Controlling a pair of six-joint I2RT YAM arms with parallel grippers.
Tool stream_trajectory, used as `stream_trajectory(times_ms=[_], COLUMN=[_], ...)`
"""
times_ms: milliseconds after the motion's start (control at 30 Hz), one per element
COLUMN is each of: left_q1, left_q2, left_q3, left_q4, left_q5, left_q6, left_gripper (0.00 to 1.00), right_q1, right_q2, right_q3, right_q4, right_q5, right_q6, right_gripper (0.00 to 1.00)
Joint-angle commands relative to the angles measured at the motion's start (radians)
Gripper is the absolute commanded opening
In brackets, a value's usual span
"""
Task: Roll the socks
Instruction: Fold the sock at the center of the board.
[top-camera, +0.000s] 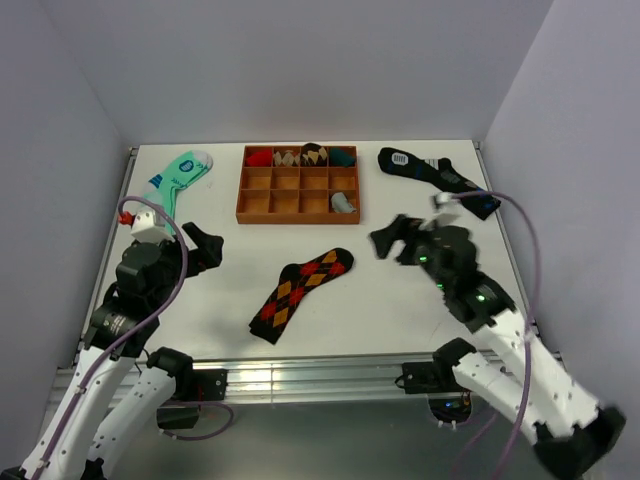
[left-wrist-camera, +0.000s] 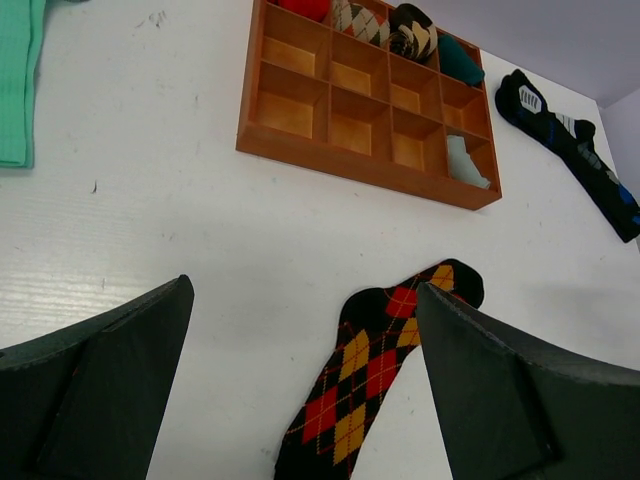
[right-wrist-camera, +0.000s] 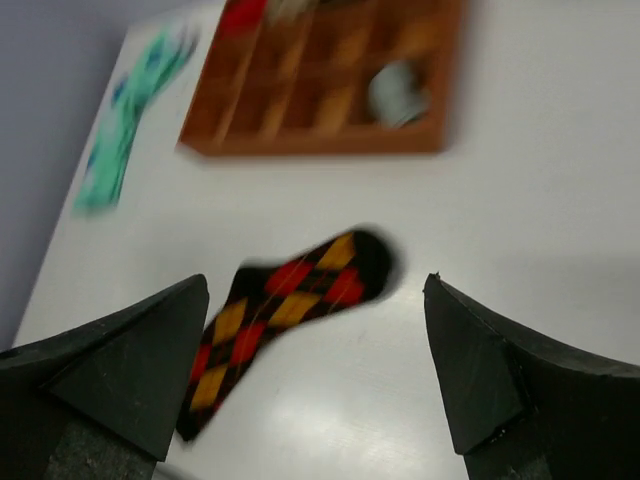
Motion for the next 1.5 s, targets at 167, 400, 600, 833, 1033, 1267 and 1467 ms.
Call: stream_trajectory(times_ms=[167,400,600,833,1033,1267,1467], left_q1=[-0.006,-0.004,-0.004,-0.006,-0.006,-0.006,-0.006], left_q2=[-0.024,-0.013,-0.015,-0.004,-0.002,-0.001,0.005], left_q3=[0.008,0.013,0.013,0.015,0.015,0.015,0.015], left_q4=[0.016,0.009,0.007,0.007,0.007,0.007,0.007], left_q5=[-0.003,-0.020,-0.030,-0.029,-0.029,-0.023,-0.021], left_q6=[0.013,0.008,0.005,0.005,0.003,0.005,0.005], left_gripper=[1.00,1.00,1.00,0.99,1.00,1.00,1.00], right_q1=[0.607,0.822,0.938,1.010,1.043,1.073,1.102], right_q2=[0.415,0.716,0.851,0.986,1.063,1.106,1.153], right_q3=[0.110,0.138,0.161,0.232,0.270,0.295,0.313], right_q4=[0.237,0.365,0.457,0.477,0.469,0.445,0.422], right_q5=[0.392,0.458,0.453,0.444,0.450,0.478,0.501], right_q6=[-0.066,-0.192,-0.260,-0.292,-0.297,-0.292,-0.275], right_gripper=[0.84,0.70,0.65,0.63,0.61,0.54,0.51])
